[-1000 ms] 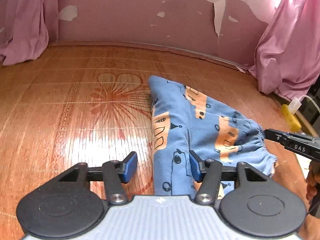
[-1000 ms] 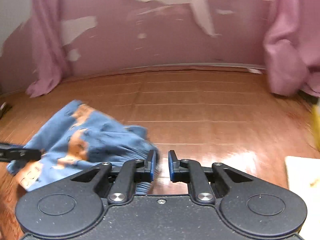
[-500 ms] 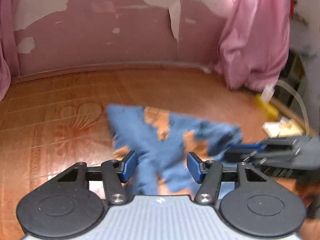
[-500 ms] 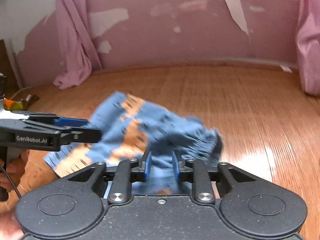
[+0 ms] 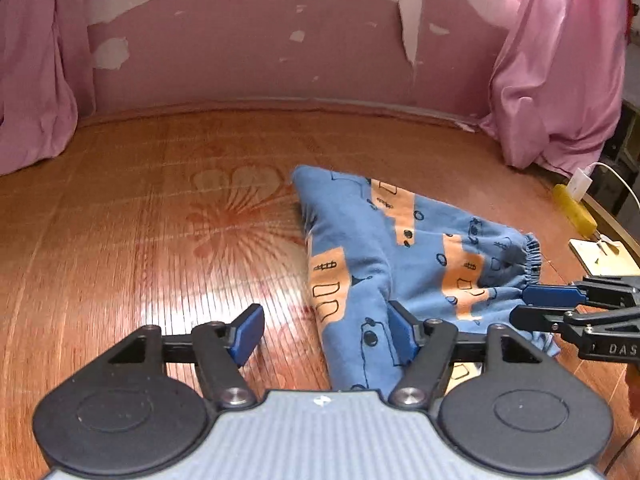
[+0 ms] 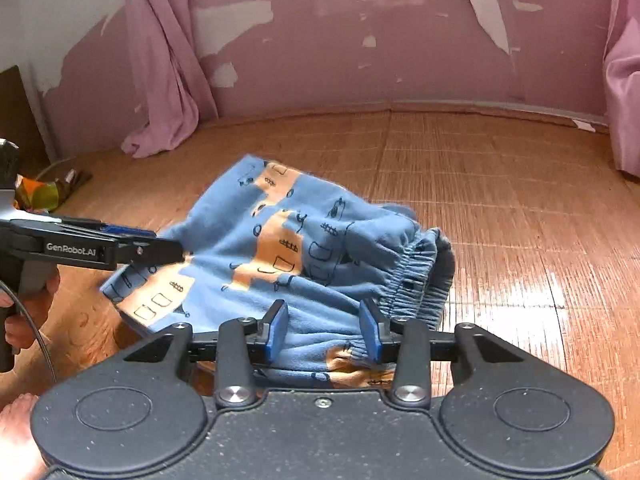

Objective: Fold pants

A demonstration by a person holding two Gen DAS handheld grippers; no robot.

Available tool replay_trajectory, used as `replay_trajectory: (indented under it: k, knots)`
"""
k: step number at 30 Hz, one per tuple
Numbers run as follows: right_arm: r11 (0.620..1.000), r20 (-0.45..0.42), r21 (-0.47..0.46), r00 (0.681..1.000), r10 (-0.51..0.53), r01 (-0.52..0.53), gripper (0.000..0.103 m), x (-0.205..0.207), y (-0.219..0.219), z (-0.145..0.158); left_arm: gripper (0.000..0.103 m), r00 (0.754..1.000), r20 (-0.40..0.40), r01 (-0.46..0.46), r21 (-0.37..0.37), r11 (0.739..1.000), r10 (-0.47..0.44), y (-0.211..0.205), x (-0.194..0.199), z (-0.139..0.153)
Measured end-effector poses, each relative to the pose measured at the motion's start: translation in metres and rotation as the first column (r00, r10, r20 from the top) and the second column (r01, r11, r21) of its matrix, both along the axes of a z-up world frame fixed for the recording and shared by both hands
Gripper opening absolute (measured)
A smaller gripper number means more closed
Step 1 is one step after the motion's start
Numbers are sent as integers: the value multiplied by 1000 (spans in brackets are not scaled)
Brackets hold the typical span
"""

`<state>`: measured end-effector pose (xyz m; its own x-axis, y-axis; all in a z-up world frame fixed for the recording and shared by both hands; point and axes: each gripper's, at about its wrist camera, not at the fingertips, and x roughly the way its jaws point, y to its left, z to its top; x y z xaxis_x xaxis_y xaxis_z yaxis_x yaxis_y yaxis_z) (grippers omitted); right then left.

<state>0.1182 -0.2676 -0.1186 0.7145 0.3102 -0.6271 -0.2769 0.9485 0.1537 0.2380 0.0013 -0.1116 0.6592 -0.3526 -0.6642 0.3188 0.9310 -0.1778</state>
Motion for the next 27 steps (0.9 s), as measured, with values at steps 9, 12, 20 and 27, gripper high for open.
replay_trajectory:
  k: [9,12,20,27]
  knots:
    - [998,35,49,998,-44,42,58,-15,-7,18,83,1000,-13,-10,16,1000,11,5,-9,18]
    - [998,-19,24,998,-54,54,59,-12,-6,9,83,1000,-22,-10,60,998,12,2,-13,14]
    - [991,-15,99,996,-83,85,90,-12,-25,21,94,998,-58,-16,62,998,20,7,-19,17]
    - [985,8,168,999,-34,32,102,17,-55,40,103,997,-33,79,88,993,-77,-1,-10,43]
